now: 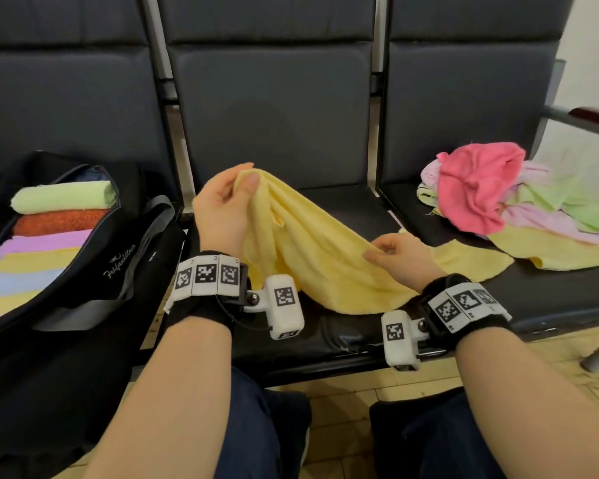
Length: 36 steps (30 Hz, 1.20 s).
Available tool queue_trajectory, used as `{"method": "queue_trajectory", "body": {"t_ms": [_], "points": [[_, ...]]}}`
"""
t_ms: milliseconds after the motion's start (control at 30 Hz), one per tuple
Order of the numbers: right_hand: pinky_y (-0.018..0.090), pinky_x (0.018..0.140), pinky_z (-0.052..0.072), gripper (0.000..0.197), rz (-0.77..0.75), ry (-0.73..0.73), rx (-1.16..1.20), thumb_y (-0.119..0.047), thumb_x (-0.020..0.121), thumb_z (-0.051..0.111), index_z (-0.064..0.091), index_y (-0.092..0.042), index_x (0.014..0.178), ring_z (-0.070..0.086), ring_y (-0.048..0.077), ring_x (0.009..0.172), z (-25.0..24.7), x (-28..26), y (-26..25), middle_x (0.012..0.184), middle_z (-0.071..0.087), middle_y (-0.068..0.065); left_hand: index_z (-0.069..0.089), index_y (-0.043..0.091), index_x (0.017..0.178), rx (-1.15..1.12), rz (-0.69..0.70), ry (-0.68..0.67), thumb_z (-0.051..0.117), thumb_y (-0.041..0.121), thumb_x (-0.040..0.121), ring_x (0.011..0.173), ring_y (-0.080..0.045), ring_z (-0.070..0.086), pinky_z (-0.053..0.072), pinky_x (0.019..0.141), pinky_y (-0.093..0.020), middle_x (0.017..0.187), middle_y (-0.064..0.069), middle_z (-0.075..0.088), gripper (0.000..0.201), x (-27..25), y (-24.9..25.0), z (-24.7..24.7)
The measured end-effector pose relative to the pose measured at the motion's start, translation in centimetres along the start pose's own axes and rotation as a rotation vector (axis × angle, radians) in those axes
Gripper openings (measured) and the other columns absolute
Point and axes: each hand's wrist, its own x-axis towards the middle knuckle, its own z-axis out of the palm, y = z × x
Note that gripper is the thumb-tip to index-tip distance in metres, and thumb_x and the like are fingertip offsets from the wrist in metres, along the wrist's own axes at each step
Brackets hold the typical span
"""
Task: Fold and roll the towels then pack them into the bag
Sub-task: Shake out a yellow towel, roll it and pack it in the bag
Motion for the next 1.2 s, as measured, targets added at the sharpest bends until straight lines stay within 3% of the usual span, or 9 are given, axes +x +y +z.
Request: {"method": "queue_trajectory", "body": {"t_ms": [100,233,333,500,600,700,867,1000,1200], "points": [[0.025,0.078,0.040,0.018,0.045,0.080,-0.002,-0.023,0.094,0.059,0.069,-0.009,0.100,0.058,0.014,0.095,0.0,0.2,0.5,0.096,0.066,0.004,0.069,0.019,0.098,-0.019,0.015,0.152,0.061,0.015,0.092,0.081,-0.006,0.067,0.055,0.074,-0.025,0.091,-0.003,0.072,0.011,0.4,0.1,-0.7],[0.020,0.066,0.040,0.016,-0.029,0.193,0.133,-0.024,0.096,0.055,0.064,-0.012,0.102,0.055,0.008,0.077,-0.6,0.2,-1.6,0.084,0.062,-0.002,0.067,0.012,0.119,0.188,-0.016,0.167,0.057,0.024,0.094,0.109,-0.005,0.060,0.046,0.099,-0.022,0.118,0.001,0.067,0.029,0.4,-1.0,-0.4],[0.015,0.063,0.039,0.011,-0.154,0.143,0.228,-0.025,0.094,0.058,0.064,-0.016,0.098,0.053,0.003,0.069,-0.5,-0.3,-3.4,0.071,0.057,-0.009,0.068,0.012,0.117,0.226,0.011,-0.048,0.062,0.024,0.092,0.106,-0.001,0.059,0.045,0.100,-0.021,0.118,-0.002,0.067,0.028,-0.4,-1.0,1.1],[0.013,0.074,0.043,0.012,-0.317,0.054,0.390,-0.022,0.093,0.062,0.066,-0.033,0.091,0.060,-0.005,0.077,-0.2,-1.0,-4.4,0.075,0.067,-0.020,0.068,0.018,0.117,0.292,-0.081,-0.579,0.060,0.028,0.093,0.109,0.006,0.059,0.046,0.098,-0.020,0.117,0.012,0.067,0.027,-2.9,-1.4,3.7],[0.009,0.065,0.042,0.010,-0.320,0.051,0.416,-0.021,0.092,0.062,0.067,-0.030,0.091,0.058,-0.008,0.069,-0.1,-1.0,-4.4,0.069,0.065,-0.024,0.069,0.021,0.115,0.307,-0.075,-0.684,0.061,0.028,0.091,0.107,0.009,0.057,0.045,0.096,-0.014,0.113,0.016,0.066,0.026,-3.3,-1.7,4.4],[0.012,0.062,0.043,0.004,-0.258,0.119,0.450,-0.022,0.088,0.068,0.069,-0.025,0.085,0.060,-0.003,0.067,-0.1,-1.0,-4.1,0.070,0.065,-0.012,0.071,0.020,0.112,0.328,-0.094,-0.728,0.063,0.027,0.090,0.101,0.002,0.063,0.050,0.089,-0.016,0.107,0.009,0.071,0.024,-3.4,-1.7,4.3],[0.013,0.058,0.045,0.006,-0.161,0.039,0.405,-0.019,0.083,0.073,0.068,-0.020,0.080,0.060,-0.001,0.062,-0.3,-0.7,-2.6,0.071,0.065,-0.007,0.070,0.020,0.111,0.349,-0.068,-0.519,0.063,0.021,0.091,0.104,0.000,0.061,0.047,0.097,-0.025,0.106,0.010,0.069,0.022,-2.4,-1.3,3.6],[0.026,0.075,0.050,0.005,-0.118,0.003,0.275,-0.023,0.083,0.073,0.069,-0.025,0.081,0.064,0.013,0.078,-0.5,0.0,-0.9,0.083,0.069,-0.001,0.068,0.015,0.116,0.311,-0.032,-0.325,0.060,0.020,0.093,0.100,-0.001,0.061,0.048,0.092,-0.021,0.105,0.007,0.068,0.025,-1.6,-0.8,2.4],[0.034,0.071,0.057,0.009,-0.061,-0.057,0.213,-0.018,0.091,0.064,0.069,-0.015,0.084,0.060,0.009,0.063,-0.4,0.0,-0.7,0.066,0.060,-0.010,0.067,0.014,0.116,0.220,-0.006,-0.133,0.060,0.018,0.093,0.088,0.002,0.063,0.050,0.079,-0.012,0.098,0.007,0.068,0.024,-1.0,-0.4,1.5]]}}
